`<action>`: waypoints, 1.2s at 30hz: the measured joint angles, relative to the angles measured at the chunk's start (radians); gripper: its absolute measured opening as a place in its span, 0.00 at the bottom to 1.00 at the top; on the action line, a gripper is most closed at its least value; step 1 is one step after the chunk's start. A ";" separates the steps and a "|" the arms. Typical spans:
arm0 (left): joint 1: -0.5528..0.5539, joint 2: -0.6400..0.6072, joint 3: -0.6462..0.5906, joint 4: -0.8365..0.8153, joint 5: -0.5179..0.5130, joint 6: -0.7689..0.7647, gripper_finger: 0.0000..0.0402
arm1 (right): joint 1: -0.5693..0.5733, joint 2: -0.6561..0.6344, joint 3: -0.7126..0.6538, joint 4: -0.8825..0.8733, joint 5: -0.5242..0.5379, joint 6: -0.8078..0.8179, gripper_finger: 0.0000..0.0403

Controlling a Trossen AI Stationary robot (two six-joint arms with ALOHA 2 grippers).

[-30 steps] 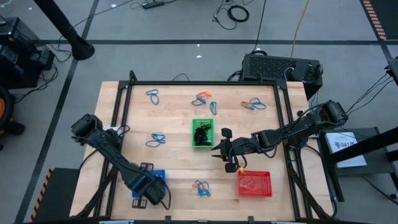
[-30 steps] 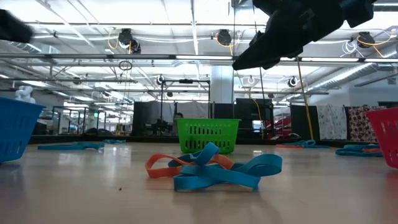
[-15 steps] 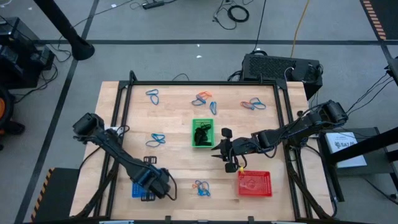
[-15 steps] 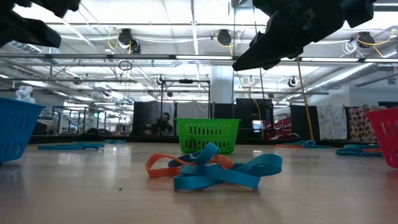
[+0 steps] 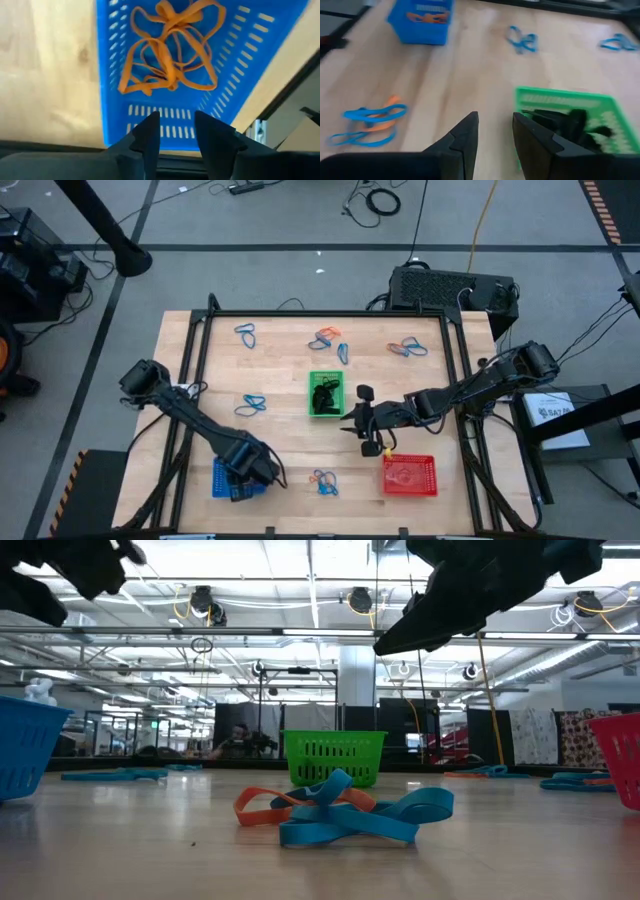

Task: Sort rubber bands into baskets
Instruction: Put the orange rubber band into the blue bin

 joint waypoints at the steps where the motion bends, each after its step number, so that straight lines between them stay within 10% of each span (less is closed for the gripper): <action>1: 0.003 0.000 0.000 -0.004 -0.005 0.002 0.32 | 0.000 -0.002 0.000 -0.008 0.035 0.010 0.28; 10: 0.035 -0.076 0.000 -0.010 -0.213 0.195 0.32 | -0.126 -0.053 0.001 -0.331 0.358 0.227 0.28; 18: 0.129 -0.309 -0.006 0.023 -0.672 0.387 0.32 | -0.476 -0.053 0.000 -0.522 0.177 0.313 0.28; 23: 0.187 -0.468 -0.128 0.341 -0.848 0.609 0.32 | -0.694 -0.033 0.000 -0.520 0.046 0.259 0.28; 36: 0.380 -0.707 -0.778 1.525 -0.728 1.076 0.32 | -0.939 0.099 0.000 -0.427 0.017 0.289 0.28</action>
